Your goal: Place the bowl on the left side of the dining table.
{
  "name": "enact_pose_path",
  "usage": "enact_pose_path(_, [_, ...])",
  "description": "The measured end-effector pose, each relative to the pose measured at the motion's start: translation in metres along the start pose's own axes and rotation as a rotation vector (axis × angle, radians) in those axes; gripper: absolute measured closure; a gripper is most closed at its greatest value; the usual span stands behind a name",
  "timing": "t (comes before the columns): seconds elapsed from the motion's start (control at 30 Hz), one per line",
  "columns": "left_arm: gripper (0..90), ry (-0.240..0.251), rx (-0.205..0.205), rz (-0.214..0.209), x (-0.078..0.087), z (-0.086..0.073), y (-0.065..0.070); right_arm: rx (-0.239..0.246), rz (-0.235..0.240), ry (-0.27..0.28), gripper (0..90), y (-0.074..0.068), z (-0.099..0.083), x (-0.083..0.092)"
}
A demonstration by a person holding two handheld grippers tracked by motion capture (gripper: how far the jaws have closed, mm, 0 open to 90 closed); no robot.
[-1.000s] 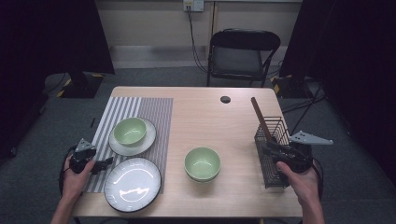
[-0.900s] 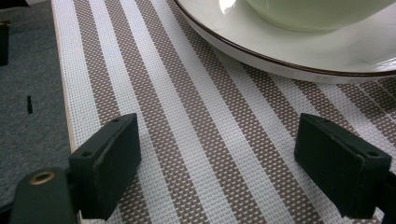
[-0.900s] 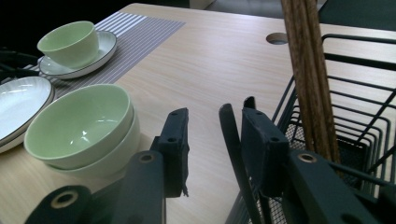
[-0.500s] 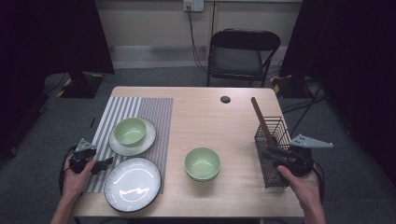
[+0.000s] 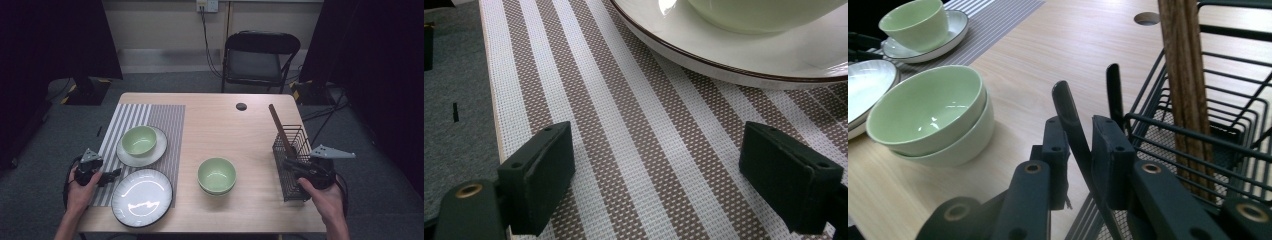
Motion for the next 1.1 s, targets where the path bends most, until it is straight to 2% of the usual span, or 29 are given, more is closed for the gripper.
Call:
enact_pose_path(0.27, [12.3, -0.003, -0.005, -0.007, -0.001, 0.000, 0.000, -0.012, -0.001, 0.040, 84.9, 0.004, 0.005, 0.001])
enact_pose_path(0.77, [10.2, 0.002, -0.012, -0.009, -0.002, 0.000, 0.000, -0.016, -0.027, 0.065, 87.5, 0.009, 0.014, 0.004])
enact_pose_path(1.1, [10.1, 0.002, -0.012, -0.009, -0.002, 0.000, 0.000, -0.015, -0.043, 0.108, 89.3, 0.012, 0.025, 0.010])
Point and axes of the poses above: each handheld gripper's, and its own axes: x roughly backward along the jaws, z roughly out of its top, y roughly to its right, the point moved 6 cm from there along -x, roughly forward along the jaws, and after that the axes turned 6 degrees about x, right-handed, at the moved point
